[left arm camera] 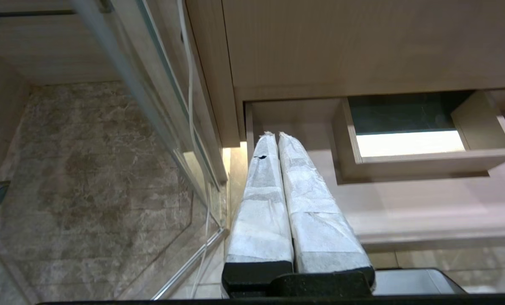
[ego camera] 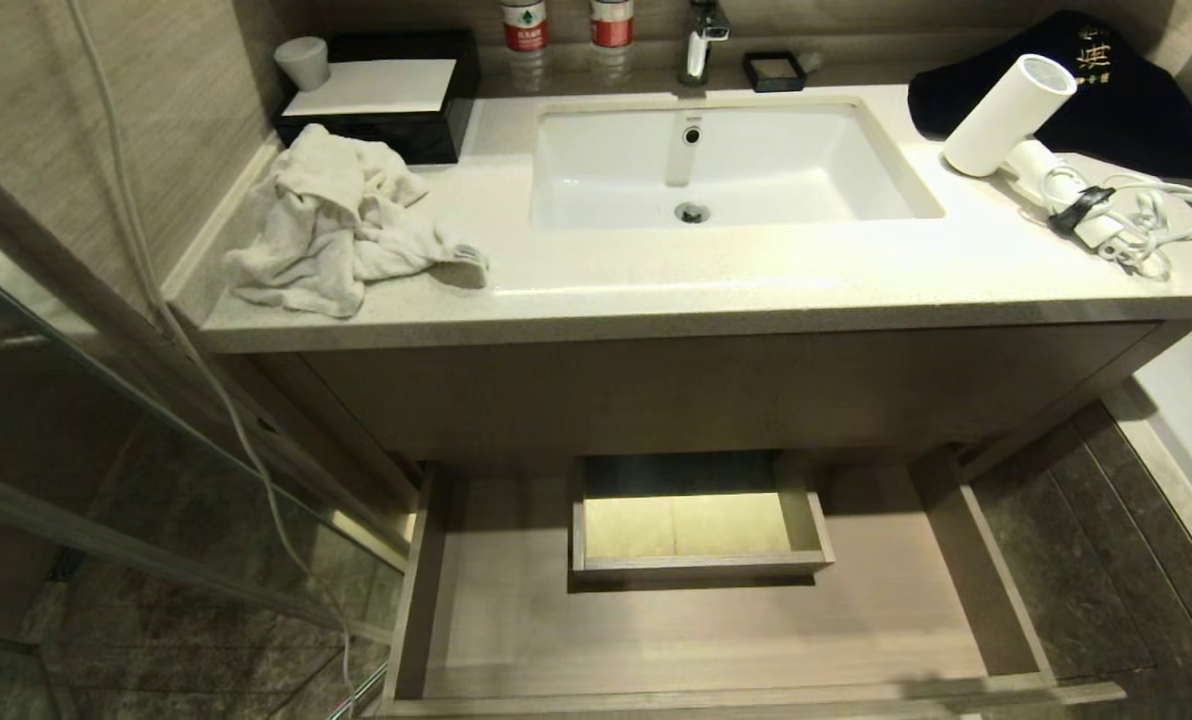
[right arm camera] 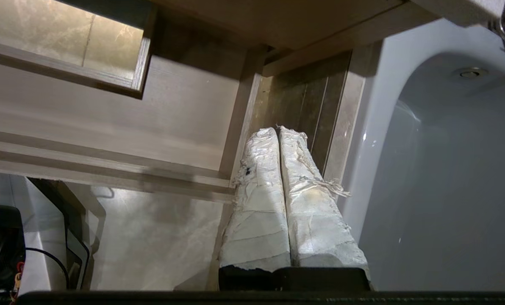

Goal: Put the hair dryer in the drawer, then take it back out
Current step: Close the drawer

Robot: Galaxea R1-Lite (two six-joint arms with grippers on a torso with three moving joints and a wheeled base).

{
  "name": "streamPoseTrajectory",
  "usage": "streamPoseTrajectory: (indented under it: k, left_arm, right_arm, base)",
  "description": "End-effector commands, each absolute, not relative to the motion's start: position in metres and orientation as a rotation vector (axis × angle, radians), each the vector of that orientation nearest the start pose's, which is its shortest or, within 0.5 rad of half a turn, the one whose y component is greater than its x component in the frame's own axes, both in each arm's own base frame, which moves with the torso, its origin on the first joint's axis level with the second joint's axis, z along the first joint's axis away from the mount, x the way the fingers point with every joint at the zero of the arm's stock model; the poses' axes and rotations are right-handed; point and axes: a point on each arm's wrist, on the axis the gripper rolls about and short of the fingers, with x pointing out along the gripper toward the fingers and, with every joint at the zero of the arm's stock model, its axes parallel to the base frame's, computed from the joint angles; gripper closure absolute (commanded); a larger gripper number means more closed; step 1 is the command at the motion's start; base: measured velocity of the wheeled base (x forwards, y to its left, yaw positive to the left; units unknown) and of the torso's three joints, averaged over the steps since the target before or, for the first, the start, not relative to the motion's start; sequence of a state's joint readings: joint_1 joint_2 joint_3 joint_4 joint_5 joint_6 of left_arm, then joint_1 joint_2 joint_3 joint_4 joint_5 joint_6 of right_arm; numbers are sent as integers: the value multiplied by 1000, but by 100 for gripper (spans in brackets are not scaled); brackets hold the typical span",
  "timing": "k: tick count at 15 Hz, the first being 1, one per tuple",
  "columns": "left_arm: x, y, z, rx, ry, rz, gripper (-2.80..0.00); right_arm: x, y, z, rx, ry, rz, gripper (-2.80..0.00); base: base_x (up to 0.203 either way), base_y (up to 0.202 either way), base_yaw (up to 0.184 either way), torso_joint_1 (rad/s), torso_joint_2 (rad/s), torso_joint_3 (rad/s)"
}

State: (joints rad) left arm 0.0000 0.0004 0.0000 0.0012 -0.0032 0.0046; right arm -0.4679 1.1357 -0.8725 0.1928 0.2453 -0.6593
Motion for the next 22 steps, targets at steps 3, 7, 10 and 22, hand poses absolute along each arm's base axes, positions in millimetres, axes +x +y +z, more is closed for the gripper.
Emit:
streamPoseTrajectory:
  k: [3,7,10,22]
  left_arm:
    - [-23,0,75,5,3,-3,0]
    - [-23,0,75,5,3,-3,0]
    - [-23,0,75,5,5,-3,0]
    - [-23,0,75,5,5,-3,0]
  right_arm:
    - [137,-63,249,-477,494,-70,0]
    - [137,-62,246,-472,504,-65,0]
    - [137,-62,244,-467,515,-62,0]
    - [140,-62,236,-459,537,-42,0]
  base:
    - [0,0,0,-256,330,75]
    - [0,0,0,-227,474,233]
    - [0,0,0,-263,553,287]
    - [0,0,0,-231,513,279]
